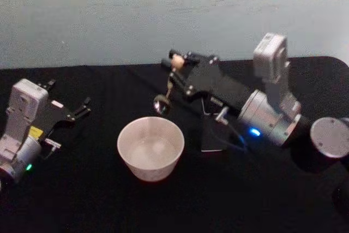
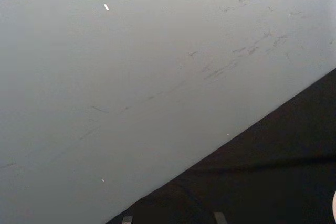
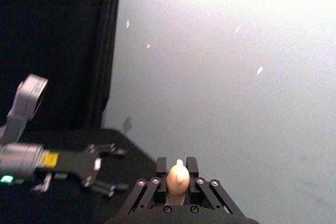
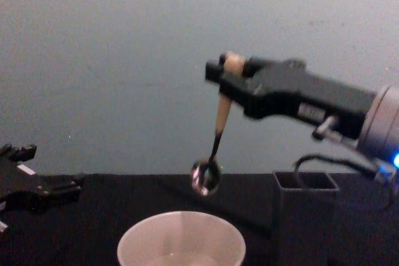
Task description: Pick up the stirring spoon with one hand, stir inside the cup, then place it back in its original position.
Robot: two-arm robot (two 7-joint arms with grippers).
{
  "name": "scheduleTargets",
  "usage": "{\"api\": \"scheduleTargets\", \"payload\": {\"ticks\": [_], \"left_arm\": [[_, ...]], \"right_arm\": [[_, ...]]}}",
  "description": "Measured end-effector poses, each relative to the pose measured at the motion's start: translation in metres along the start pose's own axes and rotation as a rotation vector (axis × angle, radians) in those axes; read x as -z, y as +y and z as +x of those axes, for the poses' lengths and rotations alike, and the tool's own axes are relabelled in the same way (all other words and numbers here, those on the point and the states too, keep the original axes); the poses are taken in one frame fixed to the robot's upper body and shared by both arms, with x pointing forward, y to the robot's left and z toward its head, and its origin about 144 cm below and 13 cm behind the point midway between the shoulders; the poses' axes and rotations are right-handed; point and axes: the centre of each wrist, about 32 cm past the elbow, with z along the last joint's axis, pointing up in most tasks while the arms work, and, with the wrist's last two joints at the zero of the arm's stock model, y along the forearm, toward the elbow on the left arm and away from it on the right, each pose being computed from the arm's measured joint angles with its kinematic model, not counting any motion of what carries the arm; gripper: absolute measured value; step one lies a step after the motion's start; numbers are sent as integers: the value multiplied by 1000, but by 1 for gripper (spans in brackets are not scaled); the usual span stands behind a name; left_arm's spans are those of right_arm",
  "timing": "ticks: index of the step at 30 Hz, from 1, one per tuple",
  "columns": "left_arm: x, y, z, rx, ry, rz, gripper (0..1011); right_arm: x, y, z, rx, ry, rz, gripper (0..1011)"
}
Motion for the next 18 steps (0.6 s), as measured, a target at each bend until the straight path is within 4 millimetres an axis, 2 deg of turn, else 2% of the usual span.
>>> {"api": "scheduleTargets", "payload": {"ticks": [7,18], "left_arm": [[0,0,0,0,0,0,1001],[0,0,0,0,0,0,1001]], "right_arm": [[-25,-14,13,70,-35,54,215],[-37,-36,21,156,-74,26,215]]}}
